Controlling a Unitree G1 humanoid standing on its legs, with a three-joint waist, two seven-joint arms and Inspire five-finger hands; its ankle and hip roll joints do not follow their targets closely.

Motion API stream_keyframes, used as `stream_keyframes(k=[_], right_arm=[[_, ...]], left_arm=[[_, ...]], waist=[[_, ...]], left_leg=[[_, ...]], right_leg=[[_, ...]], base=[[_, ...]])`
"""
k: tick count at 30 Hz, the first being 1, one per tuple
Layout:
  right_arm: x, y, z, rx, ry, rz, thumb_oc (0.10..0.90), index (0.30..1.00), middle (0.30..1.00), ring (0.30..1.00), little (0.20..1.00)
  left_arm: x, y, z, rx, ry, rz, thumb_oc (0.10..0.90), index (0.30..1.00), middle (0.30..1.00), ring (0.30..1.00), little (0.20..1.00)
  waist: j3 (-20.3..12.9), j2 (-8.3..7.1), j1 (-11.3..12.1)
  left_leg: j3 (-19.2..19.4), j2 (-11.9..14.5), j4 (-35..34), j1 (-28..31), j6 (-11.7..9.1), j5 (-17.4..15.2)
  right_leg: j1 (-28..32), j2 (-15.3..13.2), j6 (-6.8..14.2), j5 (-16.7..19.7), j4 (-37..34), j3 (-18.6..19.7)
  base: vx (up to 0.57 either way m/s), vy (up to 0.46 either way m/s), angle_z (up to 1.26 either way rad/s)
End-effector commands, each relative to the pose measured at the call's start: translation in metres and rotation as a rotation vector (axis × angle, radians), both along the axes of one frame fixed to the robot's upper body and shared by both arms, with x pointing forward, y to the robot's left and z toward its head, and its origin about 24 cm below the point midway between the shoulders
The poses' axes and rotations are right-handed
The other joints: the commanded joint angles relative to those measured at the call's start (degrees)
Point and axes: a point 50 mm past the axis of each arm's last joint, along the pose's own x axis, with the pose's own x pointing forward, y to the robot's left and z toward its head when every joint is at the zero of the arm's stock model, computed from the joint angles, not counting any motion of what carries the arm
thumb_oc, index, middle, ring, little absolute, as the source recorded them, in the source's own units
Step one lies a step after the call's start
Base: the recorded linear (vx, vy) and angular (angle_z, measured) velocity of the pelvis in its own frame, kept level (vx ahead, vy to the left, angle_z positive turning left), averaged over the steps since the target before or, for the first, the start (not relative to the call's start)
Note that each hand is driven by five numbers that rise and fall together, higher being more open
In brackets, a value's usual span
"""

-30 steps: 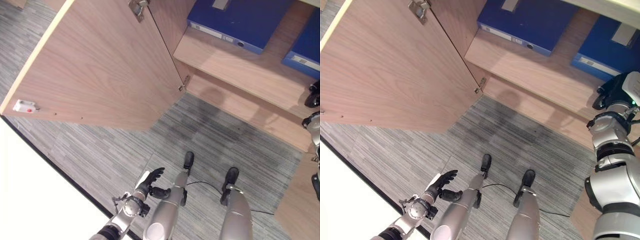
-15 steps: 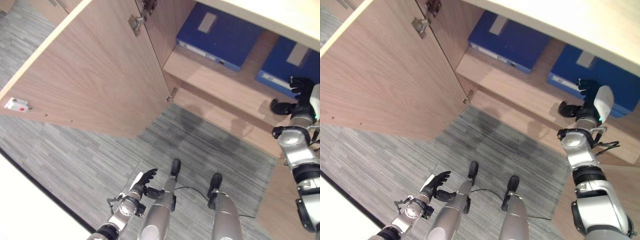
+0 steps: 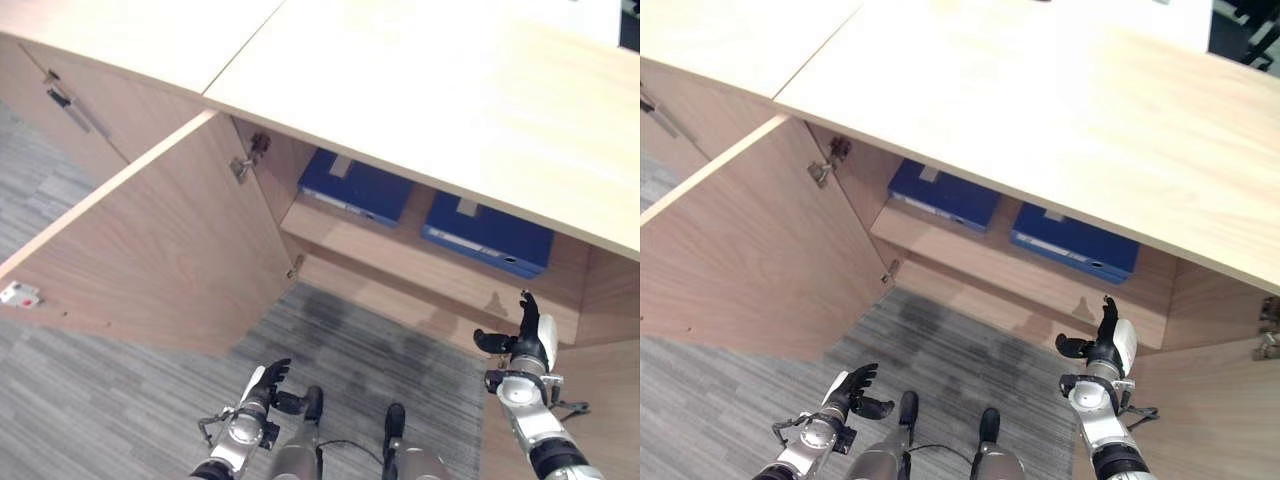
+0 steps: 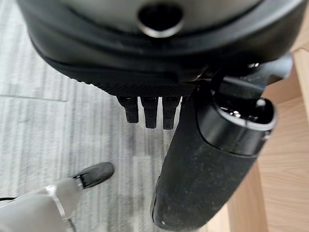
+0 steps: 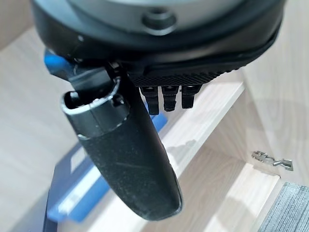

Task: Put the empty folder in the office cabinet

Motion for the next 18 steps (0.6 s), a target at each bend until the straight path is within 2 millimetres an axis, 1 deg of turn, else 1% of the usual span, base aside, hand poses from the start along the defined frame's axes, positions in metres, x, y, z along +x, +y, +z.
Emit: stream_keyframes(k=[1, 3, 6, 7, 8, 9, 10, 11, 12, 13, 15, 16, 17, 18], right_arm=[[0.011, -0.01, 0.029, -0.011, -0.159, 0.026, 0.8, 0.9, 0.9, 0.9, 0.9], [-0.003, -0.004, 0.015, 0.027, -0.109, 0.05, 0.8, 0.9, 0.9, 0.9, 0.9], [-0.008, -0.002, 0.012, 0.044, -0.098, 0.059, 0.8, 0.9, 0.9, 0.9, 0.9], [-0.012, 0.0, 0.007, 0.069, -0.086, 0.059, 0.8, 0.9, 0.9, 0.9, 0.9], [-0.018, 0.007, 0.002, 0.105, -0.072, 0.092, 0.8, 0.9, 0.9, 0.9, 0.9], [-0.019, 0.007, 0.002, 0.105, -0.071, 0.092, 0.8, 0.9, 0.9, 0.9, 0.9], [-0.021, 0.012, -0.001, 0.12, -0.057, 0.12, 0.8, 0.9, 0.9, 0.9, 0.9], [-0.026, 0.025, -0.008, 0.156, -0.023, 0.195, 0.8, 0.9, 0.9, 0.9, 0.9], [-0.027, 0.034, -0.012, 0.178, -0.007, 0.237, 0.8, 0.9, 0.9, 0.9, 0.9], [-0.026, 0.042, -0.014, 0.201, -0.003, 0.27, 0.8, 0.9, 0.9, 0.9, 0.9], [-0.024, 0.047, -0.015, 0.212, -0.002, 0.292, 0.8, 0.9, 0.9, 0.9, 0.9], [-0.022, 0.05, -0.014, 0.224, -0.008, 0.297, 0.8, 0.9, 0.9, 0.9, 0.9], [-0.014, 0.061, -0.015, 0.222, 0.007, 0.374, 0.8, 0.9, 0.9, 0.9, 0.9], [-0.014, 0.061, -0.015, 0.221, 0.007, 0.374, 0.8, 0.9, 0.9, 0.9, 0.9]], left_arm=[[0.005, 0.003, 0.001, 0.042, -0.008, -0.002, 0.8, 0.9, 0.9, 0.9, 0.9], [-0.002, 0.005, -0.004, 0.044, 0.022, 0.013, 0.8, 0.9, 0.9, 0.9, 0.9], [-0.007, 0.005, -0.006, 0.043, 0.034, 0.02, 0.8, 0.9, 0.9, 0.9, 0.9], [-0.008, 0.005, -0.007, 0.04, 0.037, 0.024, 0.8, 0.9, 0.9, 0.9, 0.9], [-0.011, 0.006, -0.008, 0.038, 0.04, 0.034, 0.8, 0.9, 0.9, 0.9, 0.9], [-0.012, 0.006, -0.008, 0.038, 0.042, 0.034, 0.8, 0.9, 0.9, 0.9, 0.9], [-0.012, 0.006, -0.008, 0.034, 0.036, 0.041, 0.8, 0.9, 0.9, 0.9, 0.9], [-0.013, 0.01, -0.007, 0.022, 0.025, 0.076, 0.8, 0.9, 0.9, 0.9, 0.9], [-0.015, 0.01, -0.007, 0.012, 0.019, 0.093, 0.8, 0.9, 0.9, 0.9, 0.9], [-0.016, 0.011, -0.006, -0.005, 0.0, 0.129, 0.8, 0.9, 0.9, 0.9, 0.9], [-0.014, 0.012, -0.003, -0.031, -0.029, 0.173, 0.8, 0.9, 0.9, 0.9, 0.9], [-0.005, 0.009, 0.003, -0.064, -0.082, 0.205, 0.8, 0.9, 0.9, 0.9, 0.9], [-0.001, 0.005, 0.008, -0.14, -0.143, 0.293, 0.8, 0.9, 0.9, 0.9, 0.9], [-0.001, 0.005, 0.009, -0.14, -0.144, 0.293, 0.8, 0.9, 0.9, 0.9, 0.9]], waist=[[-3.7, -0.45, 1.2], [-5.4, -0.66, 0.7], [-6.0, -0.72, 0.5], [-6.4, -0.73, 0.4], [-6.9, -0.82, 0.4], [-7.0, -0.82, 0.3], [-7.3, -0.85, 0.5], [-7.8, -1.18, 0.9], [-8.0, -1.41, 1.5], [-7.9, -1.58, 2.4], [-7.6, -1.55, 3.1], [-7.0, -1.3, 4.3], [-6.2, -0.65, 6.1], [-6.1, -0.63, 6.1]], left_leg=[[0.9, 1.1, -0.4, 6.7, -1.3, -8.5], [1.5, 1.3, -0.4, 8.4, -1.3, -8.9], [1.7, 1.4, -0.4, 9.2, -1.4, -9.1], [1.7, 1.5, -0.4, 9.6, -1.4, -9.1], [1.8, 1.7, -0.4, 10.2, -1.5, -9.1], [1.8, 1.7, -0.4, 10.2, -1.5, -9.1], [1.6, 1.9, -0.4, 10.4, -1.6, -9.0], [1.3, 2.5, -0.4, 11.5, -1.8, -8.7], [0.9, 2.9, -0.4, 11.9, -2.1, -8.4], [0.3, 3.3, -0.4, 11.8, -2.8, -7.5], [-0.6, 3.4, -0.4, 10.9, -3.7, -6.2], [-1.4, 3.5, -0.4, 8.4, -5.3, -3.6], [-1.3, 3.5, -0.1, 5.9, -6.2, -2.7], [-1.3, 3.5, -0.1, 6.0, -6.2, -2.7]], right_leg=[[-1.1, -0.7, 3.3, -0.9, 4.1, 2.9], [0.3, -0.5, 3.3, -1.0, 4.0, 3.1], [1.1, -0.5, 3.3, -1.2, 3.9, 3.1], [1.5, -0.4, 3.2, -1.4, 3.9, 3.0], [2.1, -0.2, 3.1, -1.7, 4.2, 2.9], [2.1, -0.2, 3.1, -1.7, 4.2, 2.9], [2.5, 0.0, 3.0, -2.1, 4.5, 2.8], [3.5, 0.5, 2.4, -3.2, 5.5, 2.2], [4.3, 0.8, 2.1, -3.8, 5.7, 1.7], [5.4, 1.1, 1.8, -4.1, 5.2, 0.8], [6.6, 1.0, 1.6, -3.9, 3.5, -0.9], [7.4, 0.6, 1.7, -3.4, 0.9, -3.6], [8.7, -0.7, 2.6, -1.0, -3.5, -6.1], [8.8, -0.7, 2.6, -0.9, -3.6, -6.1]], base=[[0.12, 0.039, -0.2], [0.11, 0.028, -0.21], [0.07, 0.009, -0.06], [0.02, 0.004, -0.04], [0.02, 0.004, -0.06], [0.0, 0.0, 0.0], [0.02, -0.044, 0.03], [0.01, -0.084, 0.14], [-0.04, -0.127, 0.15], [-0.09, -0.109, 0.25], [-0.14, -0.087, 0.58], [-0.29, -0.048, 0.82], [-0.25, -0.021, 0.95], [-0.24, 0.043, 0.88]])
